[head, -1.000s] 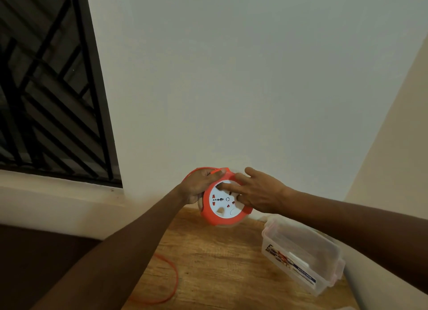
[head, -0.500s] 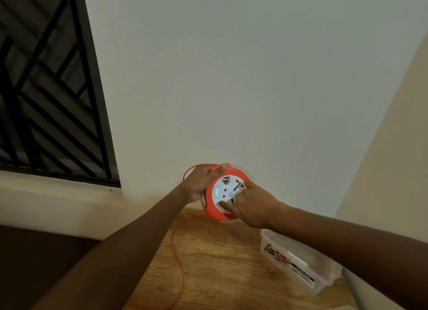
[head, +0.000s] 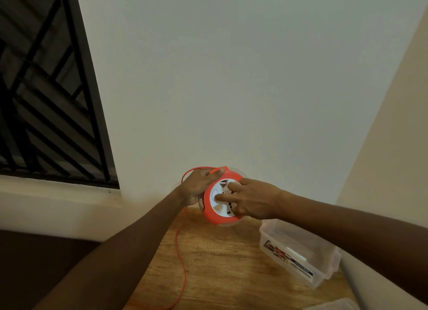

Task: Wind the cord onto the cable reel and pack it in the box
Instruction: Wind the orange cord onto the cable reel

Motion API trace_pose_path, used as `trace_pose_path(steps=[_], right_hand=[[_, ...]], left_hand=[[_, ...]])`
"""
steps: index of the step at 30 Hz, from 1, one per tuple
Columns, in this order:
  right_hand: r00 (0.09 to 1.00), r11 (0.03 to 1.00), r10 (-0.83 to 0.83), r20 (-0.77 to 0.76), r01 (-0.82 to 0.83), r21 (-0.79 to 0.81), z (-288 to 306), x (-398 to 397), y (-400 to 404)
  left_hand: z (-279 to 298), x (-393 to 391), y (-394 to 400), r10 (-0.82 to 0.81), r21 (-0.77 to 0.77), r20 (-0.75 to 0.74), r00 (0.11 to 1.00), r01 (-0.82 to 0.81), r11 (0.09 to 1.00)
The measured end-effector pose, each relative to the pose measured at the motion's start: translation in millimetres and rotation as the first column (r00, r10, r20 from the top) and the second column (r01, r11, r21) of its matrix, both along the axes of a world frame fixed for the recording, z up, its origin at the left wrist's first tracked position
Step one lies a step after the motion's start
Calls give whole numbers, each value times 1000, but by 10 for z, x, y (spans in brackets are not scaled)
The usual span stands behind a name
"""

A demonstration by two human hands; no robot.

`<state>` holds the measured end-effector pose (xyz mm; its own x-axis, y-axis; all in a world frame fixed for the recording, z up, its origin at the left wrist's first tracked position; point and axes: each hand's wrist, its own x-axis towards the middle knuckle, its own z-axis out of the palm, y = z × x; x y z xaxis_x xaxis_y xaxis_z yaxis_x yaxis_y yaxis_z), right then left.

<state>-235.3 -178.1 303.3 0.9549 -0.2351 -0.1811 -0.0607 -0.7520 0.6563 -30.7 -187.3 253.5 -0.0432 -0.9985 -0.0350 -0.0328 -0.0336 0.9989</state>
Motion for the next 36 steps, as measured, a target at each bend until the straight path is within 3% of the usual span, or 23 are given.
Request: trace_pose_path(steps=[4, 17, 27, 36], right_hand=[[989, 994, 107, -98, -110, -21, 44, 26, 39], [980, 996, 21, -197, -38, -83, 9, 155, 163], [997, 997, 61, -47, -63, -44, -67, 132, 240], [995, 991, -102, -22, 100, -94, 62, 134, 261]], left_hand=[[15, 2, 38, -15, 2, -6, 1000, 15, 1000], [66, 19, 85, -35, 5, 69, 997, 35, 999], [48, 25, 147, -44, 32, 49, 998, 42, 999], [-14, -25, 185, -14, 9, 22, 1000, 14, 1000]])
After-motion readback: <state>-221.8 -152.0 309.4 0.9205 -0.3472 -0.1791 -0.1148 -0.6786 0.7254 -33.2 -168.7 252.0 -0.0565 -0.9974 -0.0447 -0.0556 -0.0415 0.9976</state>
